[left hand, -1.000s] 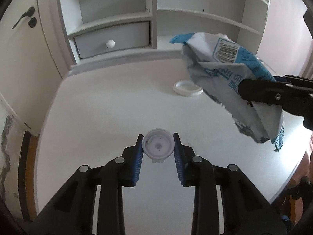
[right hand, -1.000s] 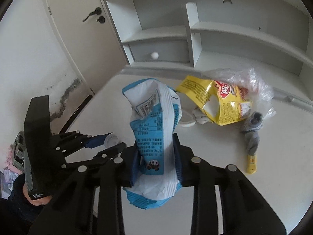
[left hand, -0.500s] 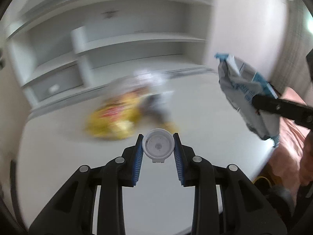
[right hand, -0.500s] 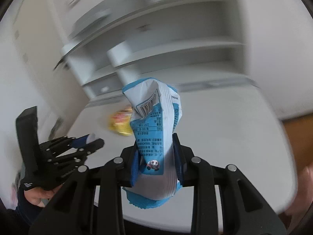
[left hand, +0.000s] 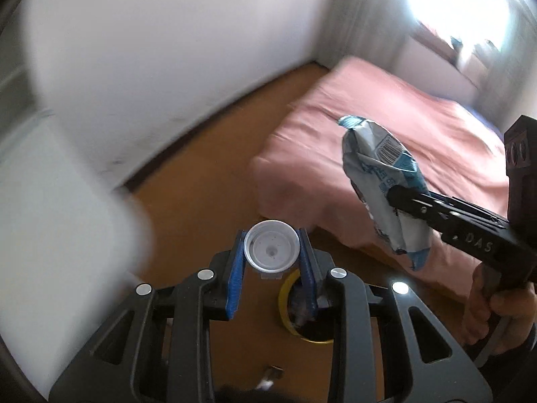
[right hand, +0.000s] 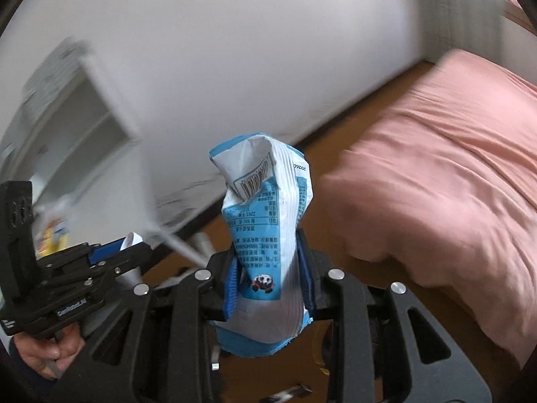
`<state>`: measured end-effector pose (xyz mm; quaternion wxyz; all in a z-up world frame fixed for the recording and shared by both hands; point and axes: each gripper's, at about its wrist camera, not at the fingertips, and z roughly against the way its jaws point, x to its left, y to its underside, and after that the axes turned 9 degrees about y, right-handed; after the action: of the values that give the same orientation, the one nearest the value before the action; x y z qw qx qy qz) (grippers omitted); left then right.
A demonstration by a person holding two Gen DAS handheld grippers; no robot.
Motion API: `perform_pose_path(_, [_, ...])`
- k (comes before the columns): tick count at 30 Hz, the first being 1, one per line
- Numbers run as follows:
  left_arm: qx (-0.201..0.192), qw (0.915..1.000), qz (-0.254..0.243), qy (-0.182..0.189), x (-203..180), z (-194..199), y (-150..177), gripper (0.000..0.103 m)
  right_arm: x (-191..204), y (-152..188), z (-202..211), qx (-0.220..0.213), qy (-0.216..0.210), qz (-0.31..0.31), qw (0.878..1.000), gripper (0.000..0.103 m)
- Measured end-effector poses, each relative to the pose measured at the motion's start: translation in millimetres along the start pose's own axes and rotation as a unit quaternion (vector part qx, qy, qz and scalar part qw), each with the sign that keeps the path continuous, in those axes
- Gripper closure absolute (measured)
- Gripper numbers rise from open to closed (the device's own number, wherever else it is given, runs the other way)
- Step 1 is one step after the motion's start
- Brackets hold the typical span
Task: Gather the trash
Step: 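Carry the cap and blue-white wrapper over the black bin and release them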
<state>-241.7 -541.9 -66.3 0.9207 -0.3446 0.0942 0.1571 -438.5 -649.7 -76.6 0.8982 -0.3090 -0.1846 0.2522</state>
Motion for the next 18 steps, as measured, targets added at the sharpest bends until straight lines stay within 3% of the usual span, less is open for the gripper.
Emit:
perform_pose_path(3, [0.031, 0.9987, -0.039, 0.013, -51, -63, -3, 0.074, -61, 18, -13, 0.012, 0.041, -0.028, 0.999, 0.073])
perform_pose_path(7, [0.071, 0.9952, -0.065, 0.015, -82, -125, 8, 0.074, -117, 49, -42, 0.045, 0.069, -0.059, 0.995, 0.073])
perform_pose_path(15, [0.155, 0.9856, -0.069, -0.002, -70, -206, 47, 0.074, -152, 114, -95, 0.112, 0.081, -0.086, 0.987, 0.073])
perform_pose_path(18, [0.203, 0.9758, -0.082, -0.007, -71, -223, 59, 0.074, -157, 137, -112, 0.136, 0.080, -0.088, 0.983, 0.073])
